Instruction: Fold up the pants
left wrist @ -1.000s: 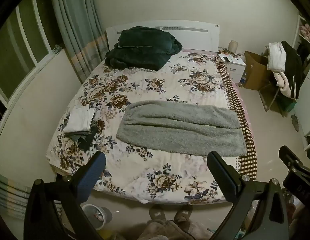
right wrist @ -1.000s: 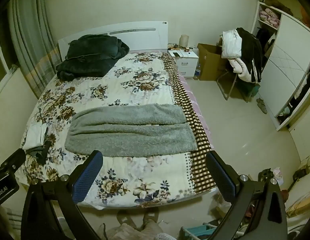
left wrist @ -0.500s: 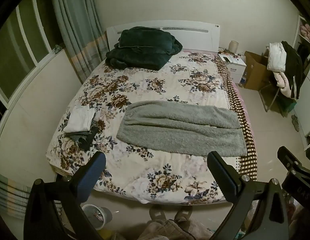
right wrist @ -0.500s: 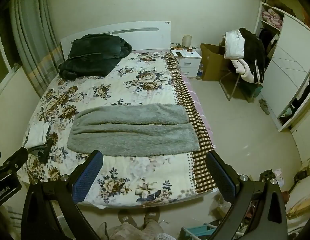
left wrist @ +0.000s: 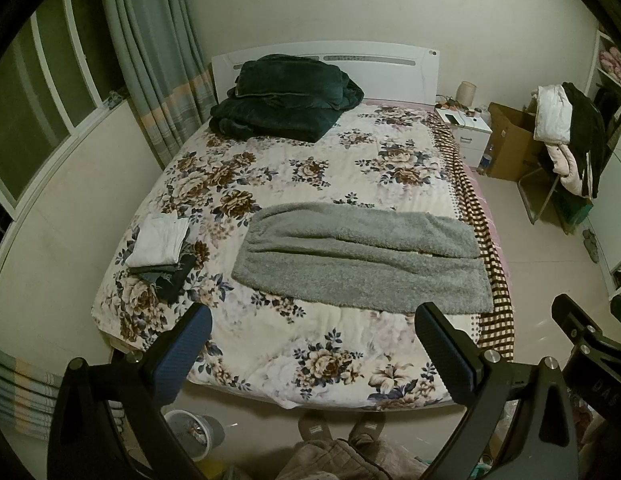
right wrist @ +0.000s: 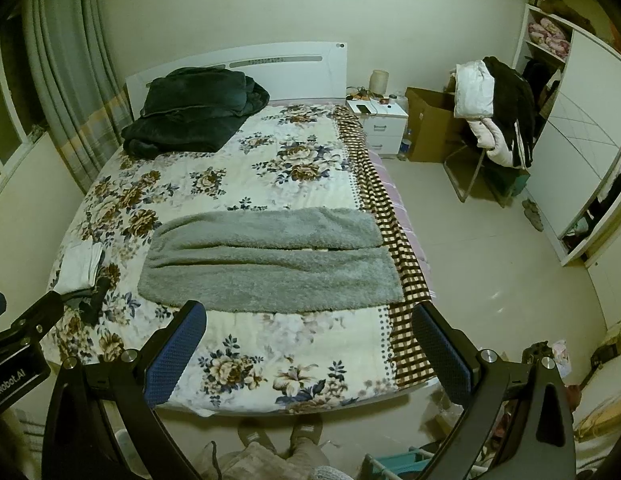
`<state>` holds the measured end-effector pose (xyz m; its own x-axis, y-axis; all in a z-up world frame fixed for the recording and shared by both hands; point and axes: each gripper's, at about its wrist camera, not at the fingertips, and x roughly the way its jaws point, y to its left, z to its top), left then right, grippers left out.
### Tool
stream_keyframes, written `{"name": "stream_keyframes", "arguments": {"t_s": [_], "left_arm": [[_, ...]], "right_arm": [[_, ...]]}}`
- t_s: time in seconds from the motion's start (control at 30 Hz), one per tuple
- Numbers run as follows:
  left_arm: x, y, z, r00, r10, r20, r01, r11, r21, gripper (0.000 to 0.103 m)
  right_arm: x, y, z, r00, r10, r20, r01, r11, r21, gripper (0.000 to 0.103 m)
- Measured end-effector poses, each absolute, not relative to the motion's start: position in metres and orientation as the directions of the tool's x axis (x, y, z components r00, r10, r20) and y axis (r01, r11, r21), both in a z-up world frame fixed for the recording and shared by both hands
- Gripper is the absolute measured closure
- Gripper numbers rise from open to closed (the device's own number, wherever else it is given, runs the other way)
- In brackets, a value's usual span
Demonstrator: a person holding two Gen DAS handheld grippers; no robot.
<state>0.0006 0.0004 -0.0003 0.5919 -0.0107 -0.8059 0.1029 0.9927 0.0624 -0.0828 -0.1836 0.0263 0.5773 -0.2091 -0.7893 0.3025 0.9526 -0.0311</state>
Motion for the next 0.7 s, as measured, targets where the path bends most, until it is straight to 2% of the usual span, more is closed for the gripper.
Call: {"name": "stream_keyframes", "arguments": {"t_s": [0.7], "left_arm": [[0.0004, 0.0008, 0.0000, 0.591, -0.014, -0.806, 0.100, 0.993, 0.056, 0.000]], "right_arm": [[-0.0818, -0.1803, 0.0289, 0.579, -0.212, -0.787, 0.303, 0.952, -0.033, 0.000]]}}
